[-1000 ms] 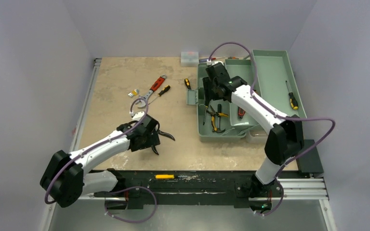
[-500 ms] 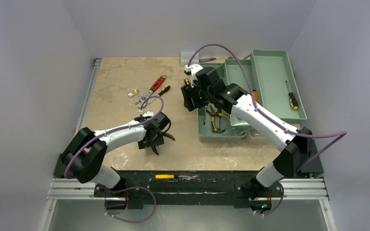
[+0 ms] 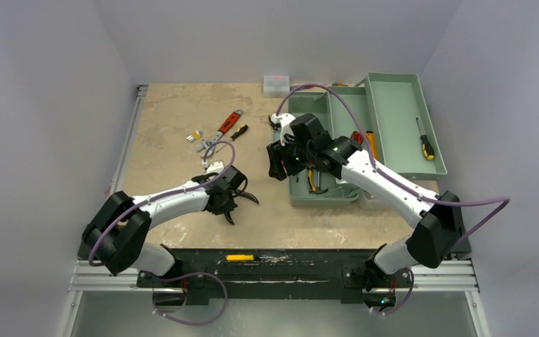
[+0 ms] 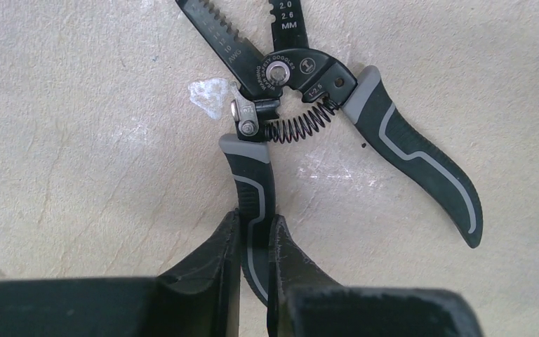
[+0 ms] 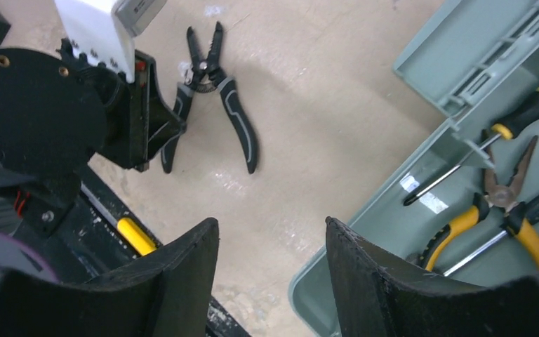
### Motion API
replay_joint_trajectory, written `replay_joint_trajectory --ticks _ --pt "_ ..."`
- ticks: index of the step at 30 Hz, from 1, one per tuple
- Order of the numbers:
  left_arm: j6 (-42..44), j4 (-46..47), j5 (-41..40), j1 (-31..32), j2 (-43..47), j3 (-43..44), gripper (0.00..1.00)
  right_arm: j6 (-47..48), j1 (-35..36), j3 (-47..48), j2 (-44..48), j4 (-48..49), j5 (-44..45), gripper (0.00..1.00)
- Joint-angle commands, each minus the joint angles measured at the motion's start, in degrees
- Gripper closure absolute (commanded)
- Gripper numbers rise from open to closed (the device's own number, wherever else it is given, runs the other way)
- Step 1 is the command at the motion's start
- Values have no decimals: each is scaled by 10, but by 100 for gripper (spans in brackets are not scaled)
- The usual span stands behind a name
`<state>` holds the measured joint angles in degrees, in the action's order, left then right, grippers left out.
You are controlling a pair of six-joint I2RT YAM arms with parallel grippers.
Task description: Pack the tool kit
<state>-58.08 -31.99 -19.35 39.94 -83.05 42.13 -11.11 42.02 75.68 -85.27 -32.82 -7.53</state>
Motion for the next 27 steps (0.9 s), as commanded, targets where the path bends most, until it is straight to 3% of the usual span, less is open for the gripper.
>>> replay_joint_trajectory --ticks 1,6,12,27 --pt "1 51 43 0 12 -49 100 -15 3 -24 27 28 -85 44" --pt "20 100 54 0 78 -89 100 -51 10 -40 10 57 -140 39" --pt "27 132 53 0 139 -129 100 -85 45 -10 -62 52 -112 36" --pt "39 196 73 0 210 -194 100 -136 62 36 -200 67 -98 40"
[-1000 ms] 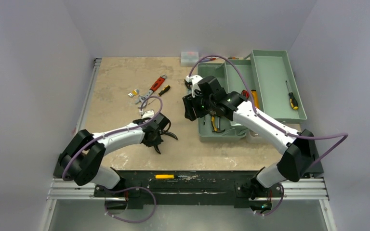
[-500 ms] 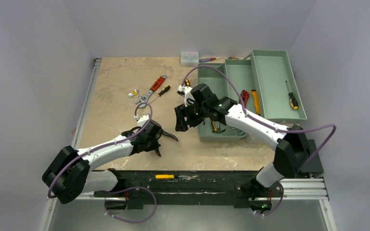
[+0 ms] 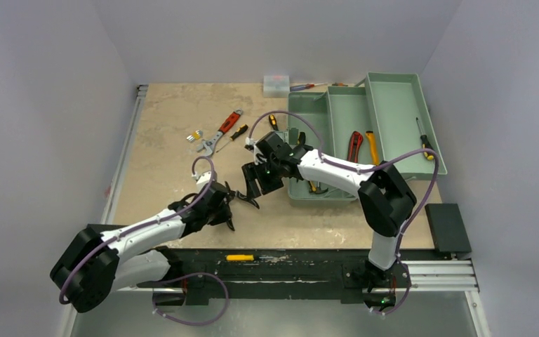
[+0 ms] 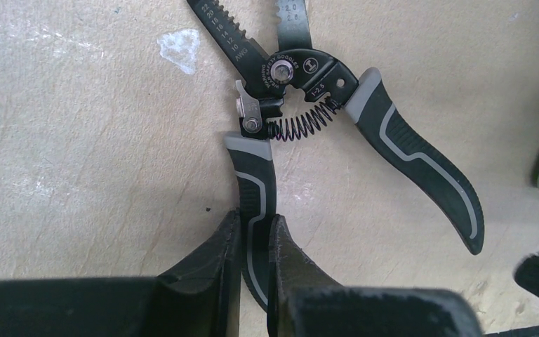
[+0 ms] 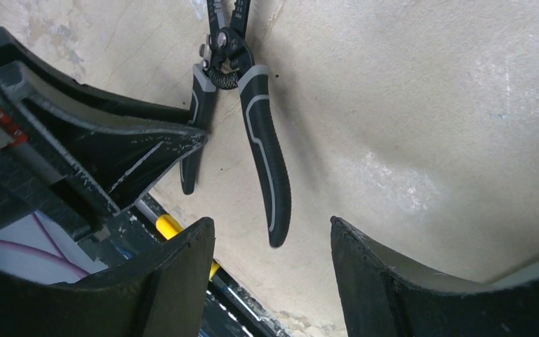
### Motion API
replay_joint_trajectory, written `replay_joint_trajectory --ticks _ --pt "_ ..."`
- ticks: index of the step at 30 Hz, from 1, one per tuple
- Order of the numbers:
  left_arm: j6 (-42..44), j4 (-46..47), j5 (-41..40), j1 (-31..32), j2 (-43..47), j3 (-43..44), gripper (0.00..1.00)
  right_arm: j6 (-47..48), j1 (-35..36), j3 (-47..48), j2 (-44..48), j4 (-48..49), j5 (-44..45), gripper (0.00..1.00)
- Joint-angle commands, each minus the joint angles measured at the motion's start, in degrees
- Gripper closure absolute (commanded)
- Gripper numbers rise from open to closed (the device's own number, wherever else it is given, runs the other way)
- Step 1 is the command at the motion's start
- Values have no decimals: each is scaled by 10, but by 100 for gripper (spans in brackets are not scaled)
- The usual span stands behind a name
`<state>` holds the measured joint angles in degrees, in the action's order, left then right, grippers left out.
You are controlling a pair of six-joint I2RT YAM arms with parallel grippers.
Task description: Pack the tool kit
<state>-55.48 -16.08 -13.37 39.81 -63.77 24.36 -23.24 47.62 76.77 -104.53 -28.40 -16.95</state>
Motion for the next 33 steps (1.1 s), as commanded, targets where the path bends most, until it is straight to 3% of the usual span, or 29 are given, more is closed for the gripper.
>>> replay_joint_trajectory --ticks 1,7,10,12,18,24,28,33 --pt "15 40 14 1 21 -18 100 -16 7 26 -12 26 -8 40" --pt "22 40 14 1 35 -20 100 -26 22 25 -35 50 -46 43" --pt "26 41 16 1 44 -21 100 -32 29 21 -47 63 -56 50" --pt "28 43 18 1 55 -23 100 -37 32 17 -53 73 -66 59" --pt "36 36 24 1 97 -23 100 -36 35 19 -49 78 -84 100" --pt "54 2 32 1 140 1 100 -30 35 18 -13 78 -73 100" --pt "44 -29 32 1 165 12 83 -33 35 20 15 76 -72 100" --pt "32 -89 13 1 220 34 42 -31 34 38 43 50 -33 100"
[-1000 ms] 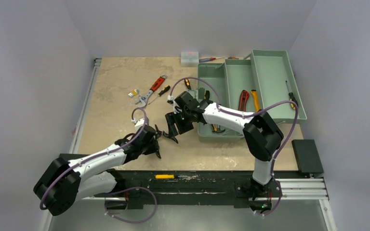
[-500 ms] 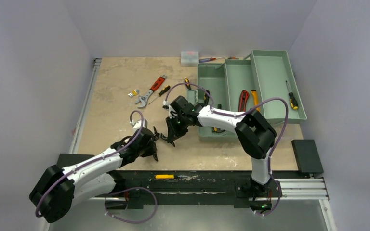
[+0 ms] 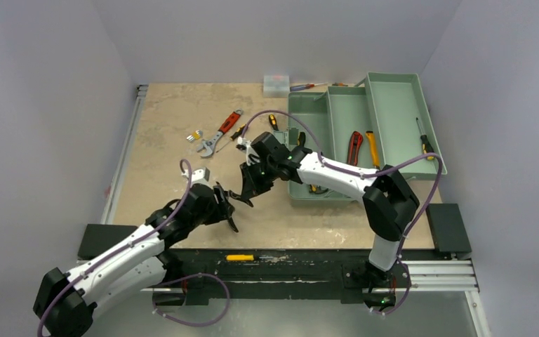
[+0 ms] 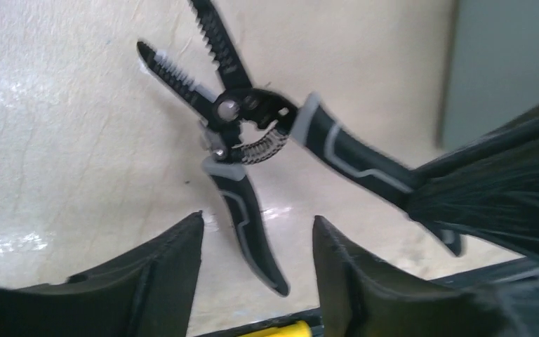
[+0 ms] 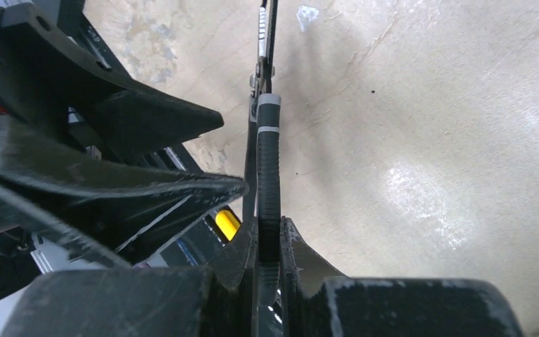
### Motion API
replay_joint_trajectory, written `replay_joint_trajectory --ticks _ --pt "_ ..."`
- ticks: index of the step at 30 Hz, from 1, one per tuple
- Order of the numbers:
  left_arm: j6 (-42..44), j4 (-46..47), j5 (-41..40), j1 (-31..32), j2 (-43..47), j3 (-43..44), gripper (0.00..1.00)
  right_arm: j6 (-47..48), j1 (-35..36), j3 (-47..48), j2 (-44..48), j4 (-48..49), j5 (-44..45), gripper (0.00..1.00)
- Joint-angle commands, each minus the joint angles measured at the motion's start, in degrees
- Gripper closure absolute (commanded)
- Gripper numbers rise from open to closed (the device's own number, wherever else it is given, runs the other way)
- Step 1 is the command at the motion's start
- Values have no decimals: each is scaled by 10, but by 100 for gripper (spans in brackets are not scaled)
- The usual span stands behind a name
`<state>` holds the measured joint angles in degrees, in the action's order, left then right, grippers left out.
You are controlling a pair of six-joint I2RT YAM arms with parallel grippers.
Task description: Pack the tool kit
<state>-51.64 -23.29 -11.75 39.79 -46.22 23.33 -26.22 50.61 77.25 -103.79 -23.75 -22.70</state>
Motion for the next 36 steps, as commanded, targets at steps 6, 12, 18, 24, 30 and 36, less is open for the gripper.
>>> replay_joint_trajectory --ticks 6,12,18,24,30,36 --pt "9 -85 -16 1 77 96 29 6 -23 52 65 -23 47 100" --pt "8 -128 -43 0 100 125 29 13 -54 63 95 -40 51 100" --pt "0 -129 -45 -1 86 115 30 14 -60 44 95 -31 39 100" --pt "-1 -120 -38 -1 84 108 31 12 -70 54 114 -44 49 100" --pt "7 -126 -45 0 80 114 33 44 -110 97 169 -99 93 100" --pt "2 -116 -35 -1 56 104 35 82 -136 142 214 -183 230 100"
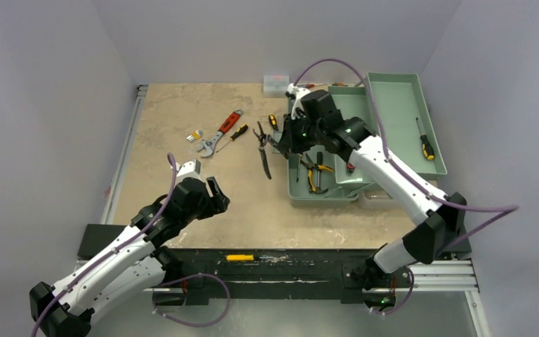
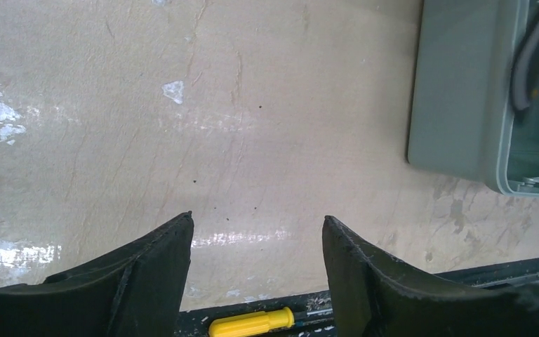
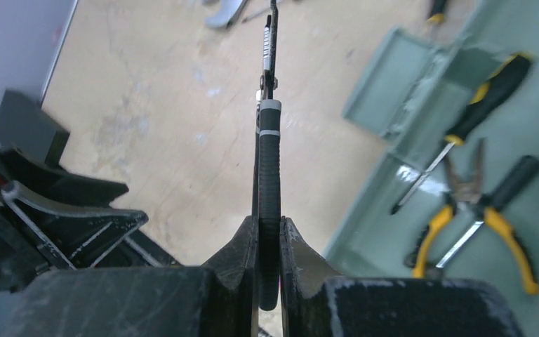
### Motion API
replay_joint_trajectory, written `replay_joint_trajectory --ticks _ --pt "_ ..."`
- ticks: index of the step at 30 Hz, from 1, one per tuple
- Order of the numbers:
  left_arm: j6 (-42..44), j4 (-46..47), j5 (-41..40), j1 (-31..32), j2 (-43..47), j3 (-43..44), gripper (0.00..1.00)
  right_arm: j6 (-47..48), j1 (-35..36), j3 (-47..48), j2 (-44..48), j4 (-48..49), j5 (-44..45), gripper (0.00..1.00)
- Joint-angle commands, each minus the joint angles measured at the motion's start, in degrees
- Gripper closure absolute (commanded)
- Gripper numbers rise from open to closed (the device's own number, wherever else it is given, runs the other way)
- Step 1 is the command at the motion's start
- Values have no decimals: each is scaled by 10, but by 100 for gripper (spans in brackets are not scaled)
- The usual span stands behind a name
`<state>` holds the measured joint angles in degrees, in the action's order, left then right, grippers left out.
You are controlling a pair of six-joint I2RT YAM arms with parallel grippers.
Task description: Pack the tool kit
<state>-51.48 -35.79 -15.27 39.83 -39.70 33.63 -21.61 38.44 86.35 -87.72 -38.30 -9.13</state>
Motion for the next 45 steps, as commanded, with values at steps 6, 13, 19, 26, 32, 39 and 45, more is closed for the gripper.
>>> replay_joint_trajectory --ticks 6,13,19,26,32,39,45 --pt "1 19 3 -1 -12 0 35 50 -50 57 90 -59 126 100" --pt "1 19 5 -1 -18 0 36 69 -52 69 88 -113 262 100" --pt "-1 29 8 -1 -27 0 36 83 -53 65 46 -145 370 100" --pt "0 31 12 0 -43 4 37 82 -52 68 8 -150 409 100" --pt "1 25 7 -1 -34 3 37 83 -50 70 -12 -146 396 71" --pt "4 24 4 -1 -40 7 37 82 -52 55 14 -101 250 41" --pt "10 27 3 -1 -51 16 37 77 -53 11 54 -43 170 40"
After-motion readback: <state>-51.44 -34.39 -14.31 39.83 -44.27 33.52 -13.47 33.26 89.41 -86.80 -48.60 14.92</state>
